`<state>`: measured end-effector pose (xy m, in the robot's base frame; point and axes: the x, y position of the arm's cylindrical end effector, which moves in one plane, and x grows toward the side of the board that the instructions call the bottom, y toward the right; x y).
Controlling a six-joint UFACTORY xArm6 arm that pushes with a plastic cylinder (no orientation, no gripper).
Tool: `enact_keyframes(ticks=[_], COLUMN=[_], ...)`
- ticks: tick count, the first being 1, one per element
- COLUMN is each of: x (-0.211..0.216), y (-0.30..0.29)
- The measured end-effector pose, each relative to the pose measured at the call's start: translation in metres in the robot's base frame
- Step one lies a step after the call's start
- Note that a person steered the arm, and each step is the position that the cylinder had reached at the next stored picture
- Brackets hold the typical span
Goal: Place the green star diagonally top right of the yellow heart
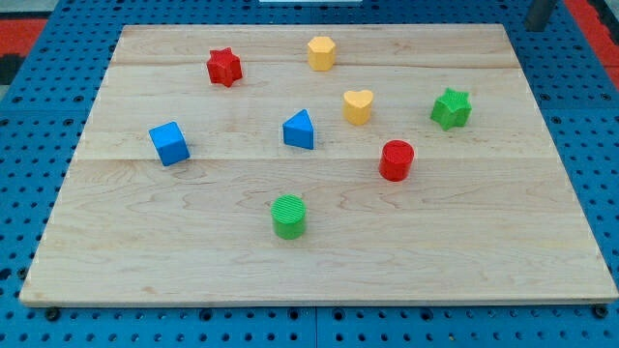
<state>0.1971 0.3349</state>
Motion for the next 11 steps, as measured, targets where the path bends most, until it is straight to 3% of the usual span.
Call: enact_keyframes(ticks=[2,4,5,6,8,9,11], x=[0.043,0.165,0.2,0.166,0.219,0.178,0.116], y=[-0.093,-0.106,-0.107,-0.134,-0.148,-0.177,-0.177])
